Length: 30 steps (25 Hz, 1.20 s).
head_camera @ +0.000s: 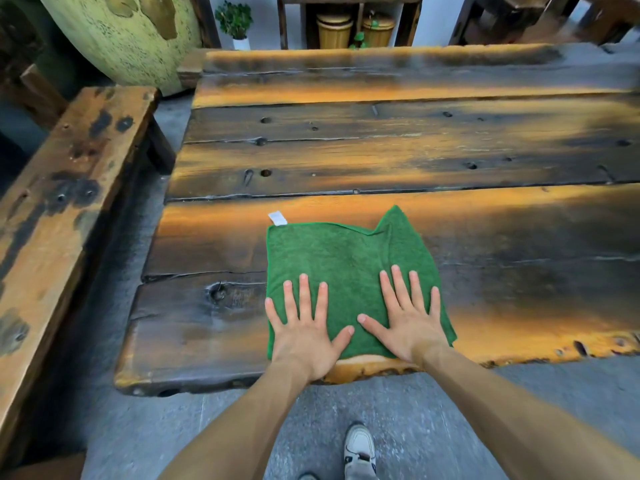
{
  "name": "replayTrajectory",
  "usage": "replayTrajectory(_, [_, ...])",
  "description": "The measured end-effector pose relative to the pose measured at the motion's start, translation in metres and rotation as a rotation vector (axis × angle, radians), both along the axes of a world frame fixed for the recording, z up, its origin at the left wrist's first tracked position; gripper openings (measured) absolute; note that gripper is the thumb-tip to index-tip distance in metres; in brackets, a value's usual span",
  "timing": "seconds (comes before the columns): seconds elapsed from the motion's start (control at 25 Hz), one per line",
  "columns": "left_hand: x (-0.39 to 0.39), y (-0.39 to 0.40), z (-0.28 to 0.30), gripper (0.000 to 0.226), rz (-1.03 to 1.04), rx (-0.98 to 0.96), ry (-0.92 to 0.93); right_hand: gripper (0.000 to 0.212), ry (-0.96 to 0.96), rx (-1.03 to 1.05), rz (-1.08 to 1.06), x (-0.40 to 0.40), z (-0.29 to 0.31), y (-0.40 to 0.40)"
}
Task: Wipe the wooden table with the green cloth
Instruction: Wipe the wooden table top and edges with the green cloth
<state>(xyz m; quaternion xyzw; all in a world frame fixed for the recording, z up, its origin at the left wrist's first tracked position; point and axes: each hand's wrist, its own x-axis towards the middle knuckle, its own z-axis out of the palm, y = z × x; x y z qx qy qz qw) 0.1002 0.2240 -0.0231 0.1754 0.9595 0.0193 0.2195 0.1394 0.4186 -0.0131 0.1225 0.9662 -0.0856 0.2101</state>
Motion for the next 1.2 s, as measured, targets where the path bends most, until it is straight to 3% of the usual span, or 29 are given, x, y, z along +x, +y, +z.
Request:
replayTrajectory(0.52, [0.043, -0.001, -0.001, 0.088, -0.030, 0.034, -0.018, 0.092, -0.071, -0.040, -0.030, 0.047, 0.010, -0.002])
replayTrajectory(0.68, [0.023, 0.007, 0.005, 0.098, -0.095, -0.008, 0.005, 0.088, -0.075, -0.048, -0.067, 0.039, 0.010, -0.001])
replayTrajectory(1.2, [-0.081, 0.068, 0.003, 0.089, -0.062, 0.016, 0.024, 0.085, 0.026, -0.007, -0.149, -0.065, 0.000, 0.046])
